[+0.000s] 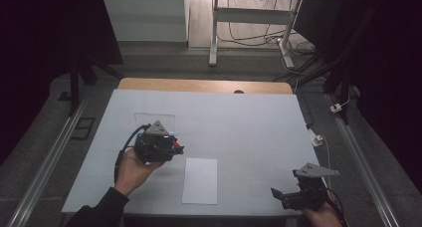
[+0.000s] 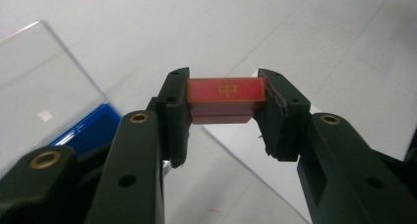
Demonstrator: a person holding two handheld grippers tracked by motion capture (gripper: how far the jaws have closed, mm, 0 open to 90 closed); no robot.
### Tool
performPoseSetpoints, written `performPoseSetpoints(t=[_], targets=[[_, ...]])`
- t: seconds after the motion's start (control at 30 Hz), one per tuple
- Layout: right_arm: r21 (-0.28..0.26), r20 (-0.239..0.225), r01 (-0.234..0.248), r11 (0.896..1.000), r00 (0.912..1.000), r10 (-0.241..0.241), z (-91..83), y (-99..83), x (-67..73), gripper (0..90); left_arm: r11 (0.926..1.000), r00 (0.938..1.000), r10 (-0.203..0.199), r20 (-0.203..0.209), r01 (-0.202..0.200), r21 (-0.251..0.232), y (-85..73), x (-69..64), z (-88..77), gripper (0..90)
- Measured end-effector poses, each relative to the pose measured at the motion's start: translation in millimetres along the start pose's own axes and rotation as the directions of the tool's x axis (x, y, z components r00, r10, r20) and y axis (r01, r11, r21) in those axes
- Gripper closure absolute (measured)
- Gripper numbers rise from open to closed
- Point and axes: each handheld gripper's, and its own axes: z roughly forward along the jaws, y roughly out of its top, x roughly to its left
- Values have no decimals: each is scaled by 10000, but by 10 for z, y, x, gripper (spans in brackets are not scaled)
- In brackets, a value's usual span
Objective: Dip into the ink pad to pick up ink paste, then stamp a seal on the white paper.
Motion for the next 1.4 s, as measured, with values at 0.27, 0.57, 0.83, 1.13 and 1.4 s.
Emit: performPoseSetpoints(t=[0.27,0.57,0.83,1.13,1.4], targets=[[18,-6,28,10000,10000,-28,0,-3,-1,0,9997,9991,231,353,-233,42,43,-114,62,583],[-2,-13,24,10000,10000,-24,2,-2,2,0,9987,9968,469,651,-480,148,71,-214,138,583],[23,1,10,10000,10000,-10,0,-2,-1,0,9974,9942,609,881,-640,333,89,-308,264,584],[27,-1,15,10000,10000,-15,0,-2,0,0,9919,9907,913,1009,-995,788,83,-403,443,584],[25,-47,57,10000,10000,-57,6,-1,4,0,9838,9877,1160,1050,-1288,1246,47,-469,606,584]])
